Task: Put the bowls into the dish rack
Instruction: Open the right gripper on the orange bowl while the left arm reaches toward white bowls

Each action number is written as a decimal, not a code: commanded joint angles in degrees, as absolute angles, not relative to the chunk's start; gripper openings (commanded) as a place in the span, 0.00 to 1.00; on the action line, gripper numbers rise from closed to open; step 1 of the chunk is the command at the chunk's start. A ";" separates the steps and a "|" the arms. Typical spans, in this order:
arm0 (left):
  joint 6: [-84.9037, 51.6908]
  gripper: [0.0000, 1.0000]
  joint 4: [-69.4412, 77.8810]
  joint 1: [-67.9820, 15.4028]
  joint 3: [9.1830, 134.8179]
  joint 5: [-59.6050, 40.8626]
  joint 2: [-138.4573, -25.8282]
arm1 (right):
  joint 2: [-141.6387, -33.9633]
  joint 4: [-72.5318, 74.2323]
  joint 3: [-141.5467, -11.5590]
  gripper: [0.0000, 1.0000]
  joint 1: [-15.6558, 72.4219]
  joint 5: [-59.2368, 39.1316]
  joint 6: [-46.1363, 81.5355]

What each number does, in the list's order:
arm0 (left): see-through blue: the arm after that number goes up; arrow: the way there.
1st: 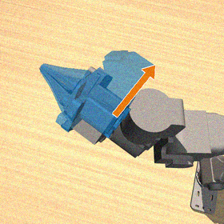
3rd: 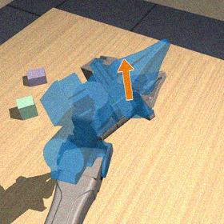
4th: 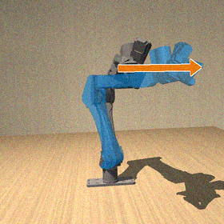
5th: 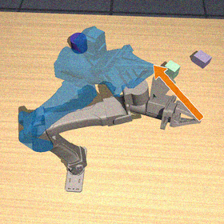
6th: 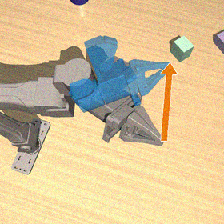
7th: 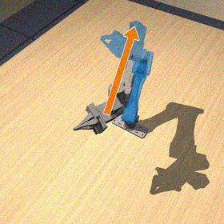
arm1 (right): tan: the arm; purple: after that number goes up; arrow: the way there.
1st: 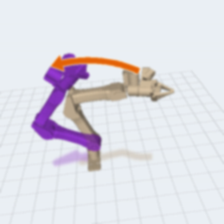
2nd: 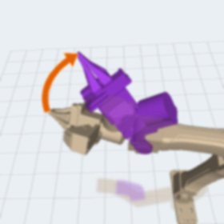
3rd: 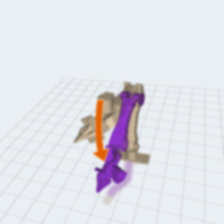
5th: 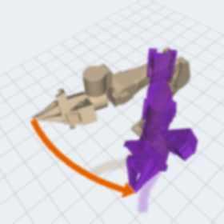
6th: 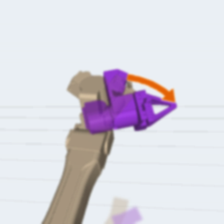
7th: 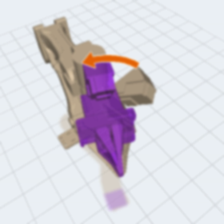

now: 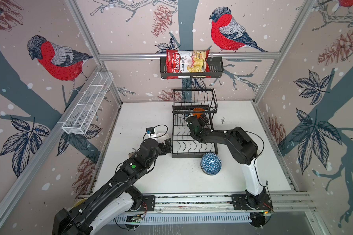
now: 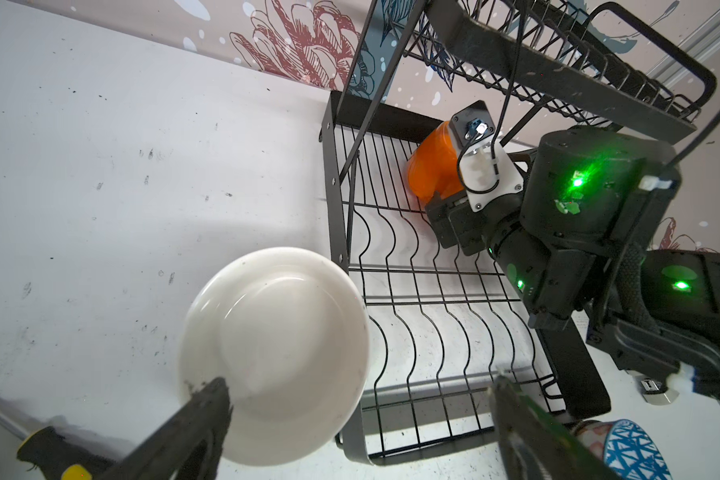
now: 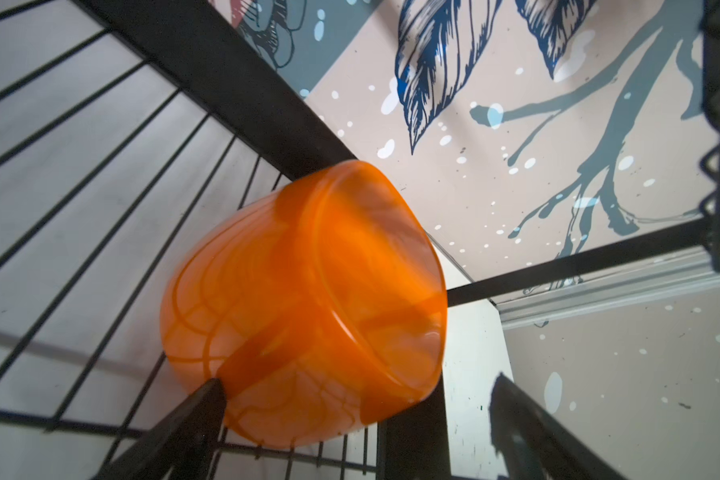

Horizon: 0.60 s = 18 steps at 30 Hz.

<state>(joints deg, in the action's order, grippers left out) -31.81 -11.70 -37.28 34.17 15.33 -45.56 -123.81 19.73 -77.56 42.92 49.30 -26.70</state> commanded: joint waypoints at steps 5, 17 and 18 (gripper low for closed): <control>-32.26 0.96 -12.28 -37.18 34.31 16.57 -45.27 | -123.53 17.97 -77.67 0.99 42.16 50.17 -23.07; -36.67 0.97 -18.10 -36.12 36.03 21.45 -47.45 | -120.15 13.00 -76.27 0.99 45.10 45.77 -14.91; -37.09 0.97 -18.53 -35.95 36.10 21.77 -47.69 | -119.47 12.31 -75.92 0.99 45.31 45.03 -13.41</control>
<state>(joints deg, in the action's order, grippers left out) -35.59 -16.12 -36.42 35.40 19.84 -47.20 -121.05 14.41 -76.47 44.75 46.94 -19.00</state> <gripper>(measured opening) 0.968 0.994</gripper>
